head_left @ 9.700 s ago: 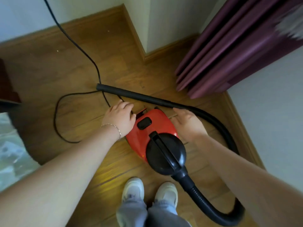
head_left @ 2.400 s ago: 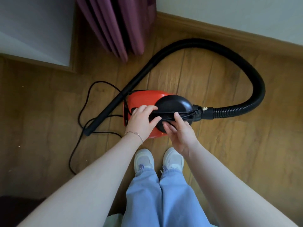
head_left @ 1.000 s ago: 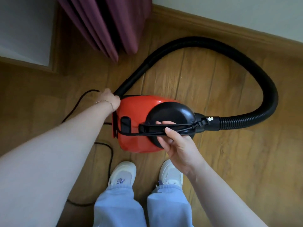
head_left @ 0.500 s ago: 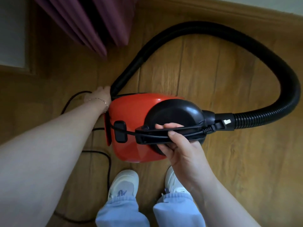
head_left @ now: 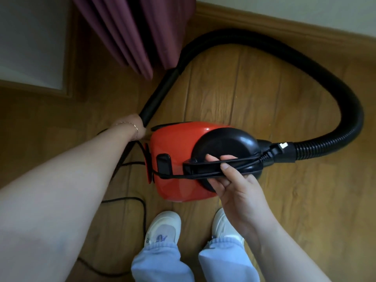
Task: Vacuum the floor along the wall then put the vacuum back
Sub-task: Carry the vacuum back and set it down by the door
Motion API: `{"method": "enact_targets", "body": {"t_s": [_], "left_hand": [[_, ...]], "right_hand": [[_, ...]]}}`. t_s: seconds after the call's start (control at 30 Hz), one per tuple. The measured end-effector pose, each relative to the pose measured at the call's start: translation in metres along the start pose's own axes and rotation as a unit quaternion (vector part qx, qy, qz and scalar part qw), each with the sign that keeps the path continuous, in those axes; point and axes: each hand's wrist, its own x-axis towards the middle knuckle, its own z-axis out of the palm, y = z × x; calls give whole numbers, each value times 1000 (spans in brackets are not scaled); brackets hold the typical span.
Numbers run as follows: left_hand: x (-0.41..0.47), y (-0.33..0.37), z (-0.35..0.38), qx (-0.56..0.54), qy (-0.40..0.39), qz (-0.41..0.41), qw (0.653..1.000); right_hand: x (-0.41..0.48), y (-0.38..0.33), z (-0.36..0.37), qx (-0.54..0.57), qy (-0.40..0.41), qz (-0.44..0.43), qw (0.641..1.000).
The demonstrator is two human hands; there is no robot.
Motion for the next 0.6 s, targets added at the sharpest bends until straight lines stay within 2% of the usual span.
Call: {"method": "enact_targets", "body": {"t_s": [0.13,0.23,0.4,0.6], "left_hand": [[-33,1,-36,48,28,53,997],[-61,12,-56,56,25,97,993],[-108,32,-71,-68,10,119,990],[-163,47,-81,-161,-91,161,970]], "right_hand": [[-8,10,15,87,11,6,996],[-9,13,24,103,52,-13,993],[-18,6,26,74,71,-22,995],[-53,-25,9,-40,101,-74,991]]}}
